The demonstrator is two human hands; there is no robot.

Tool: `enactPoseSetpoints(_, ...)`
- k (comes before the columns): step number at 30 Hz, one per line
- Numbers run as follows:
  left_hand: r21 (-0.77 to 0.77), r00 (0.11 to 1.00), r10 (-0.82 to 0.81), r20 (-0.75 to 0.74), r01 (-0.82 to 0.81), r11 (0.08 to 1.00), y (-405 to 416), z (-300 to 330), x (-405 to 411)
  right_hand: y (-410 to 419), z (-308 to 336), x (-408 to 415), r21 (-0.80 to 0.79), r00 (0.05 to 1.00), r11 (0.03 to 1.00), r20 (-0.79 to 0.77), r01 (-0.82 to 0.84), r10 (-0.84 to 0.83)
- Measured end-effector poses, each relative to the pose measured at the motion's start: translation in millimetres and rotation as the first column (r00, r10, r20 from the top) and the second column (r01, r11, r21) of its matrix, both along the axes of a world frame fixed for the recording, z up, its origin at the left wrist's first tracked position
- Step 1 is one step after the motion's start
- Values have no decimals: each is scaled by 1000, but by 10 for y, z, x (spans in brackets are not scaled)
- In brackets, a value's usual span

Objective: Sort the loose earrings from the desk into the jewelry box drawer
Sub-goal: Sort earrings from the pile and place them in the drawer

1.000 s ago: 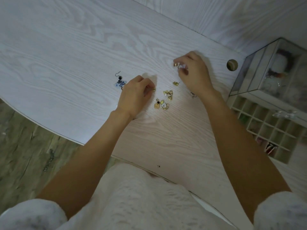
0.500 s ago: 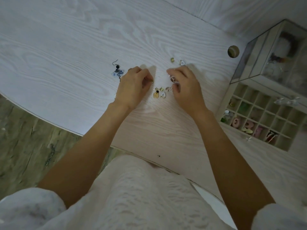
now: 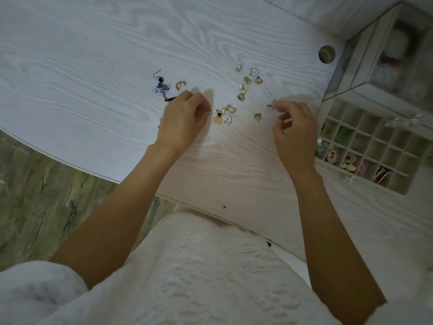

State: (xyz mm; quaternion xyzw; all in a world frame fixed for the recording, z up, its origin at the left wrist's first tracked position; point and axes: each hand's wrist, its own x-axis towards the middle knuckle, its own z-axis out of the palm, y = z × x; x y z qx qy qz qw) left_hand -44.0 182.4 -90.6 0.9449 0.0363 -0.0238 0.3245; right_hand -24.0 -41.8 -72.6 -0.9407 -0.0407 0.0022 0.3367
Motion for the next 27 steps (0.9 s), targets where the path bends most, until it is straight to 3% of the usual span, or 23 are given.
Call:
enactPoseSetpoints(9, 13, 999, 33, -9, -33, 999, -13, 18, -88, 190, -131, -27, -83, 997, 993, -30, -80, 77)
enactPoseSetpoints(15, 6, 999, 34, -24, -34, 999, 8, 41, -127, 301, -188, -88, -31, 988, 988, -33, -152, 151)
enactPoseSetpoints(20, 1, 999, 33, -31, -33, 999, -7, 71, -141, 289, -123, -95, 37, 990, 991, -65, -125, 127)
enactPoseSetpoints(27, -5, 1000, 18, -25, -18, 1000, -18, 76, -132, 117, -103, -102, -21, 996, 999, -83, -46, 45)
